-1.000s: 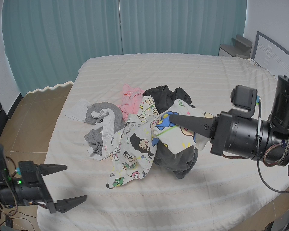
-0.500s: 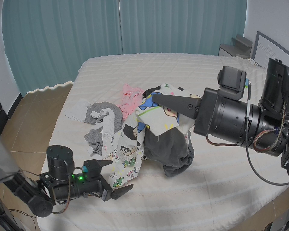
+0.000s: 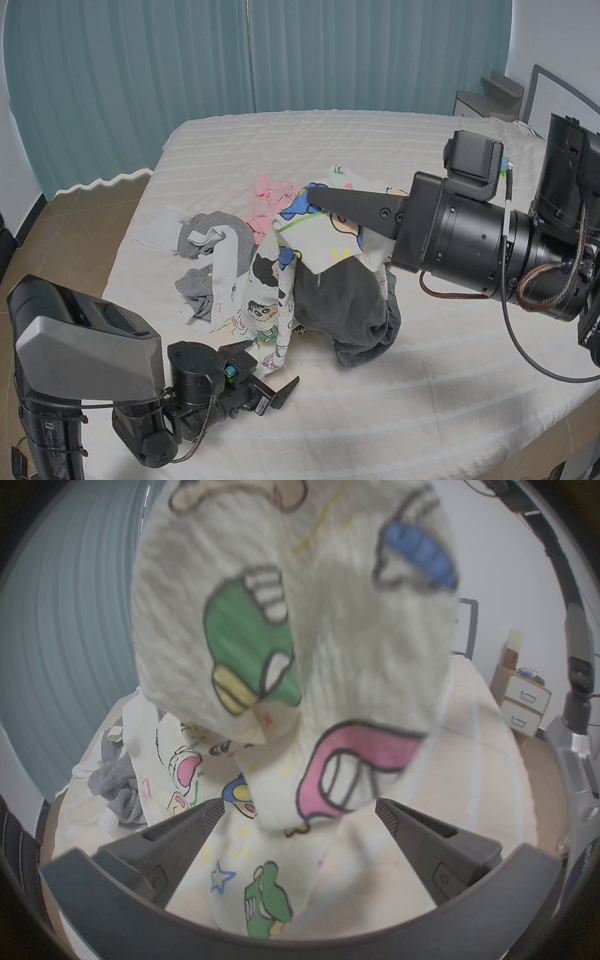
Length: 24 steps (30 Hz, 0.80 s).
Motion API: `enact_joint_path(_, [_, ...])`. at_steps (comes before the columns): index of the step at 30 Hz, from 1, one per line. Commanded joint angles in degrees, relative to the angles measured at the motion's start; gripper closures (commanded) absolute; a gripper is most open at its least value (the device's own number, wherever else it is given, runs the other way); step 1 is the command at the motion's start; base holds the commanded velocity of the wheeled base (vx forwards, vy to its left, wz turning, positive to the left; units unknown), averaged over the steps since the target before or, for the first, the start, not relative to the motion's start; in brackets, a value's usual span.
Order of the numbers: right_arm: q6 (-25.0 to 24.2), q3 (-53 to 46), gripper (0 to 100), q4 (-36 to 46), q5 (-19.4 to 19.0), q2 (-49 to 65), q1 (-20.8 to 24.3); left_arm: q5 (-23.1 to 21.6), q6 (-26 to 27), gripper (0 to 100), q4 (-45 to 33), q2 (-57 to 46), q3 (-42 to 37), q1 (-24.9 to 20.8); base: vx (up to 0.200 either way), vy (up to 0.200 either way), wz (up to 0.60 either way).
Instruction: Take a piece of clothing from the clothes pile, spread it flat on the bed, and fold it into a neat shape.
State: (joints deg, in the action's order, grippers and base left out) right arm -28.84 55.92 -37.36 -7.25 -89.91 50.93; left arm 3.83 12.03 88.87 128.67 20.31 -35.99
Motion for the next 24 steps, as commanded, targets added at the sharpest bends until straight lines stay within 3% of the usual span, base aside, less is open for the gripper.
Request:
enact_joint_path(1, [-0.16, -0.72, 100, -0.08, -0.13, 0.26, -0.04, 3.47, -0.17, 0, 0.52, 4.04, 5.18, 0.57, 0.0, 0.0, 0.0])
enact_joint_path(11, [-1.39, -0.9, 100, -0.08, -0.04, 0.35, -1.71, 3.29, -3.24, 0, 0.52, 7.73, 10.36, 1.71, 0.0, 0.0, 0.0])
enact_joint_path(12, [-1.39, -0.9, 100, -0.08, -0.04, 0.35, -1.8, 3.29, -3.42, 100, 0.52, 7.65, 10.45, 1.71, 0.0, 0.0, 0.0])
enact_joint_path(20, [-1.3, -3.89, 100, 0.01, -0.04, 0.35, -5.4, 3.73, -7.02, 100, 0.52, 4.04, 10.19, 3.99, 0.0, 0.0, 0.0])
enact_joint_path(24, [-1.39, -6.17, 100, 0.01, -0.39, -1.15, -10.41, 3.47, -8.96, 100, 0.52, -4.66, 5.18, 7.6, 0.0, 0.0, 0.0])
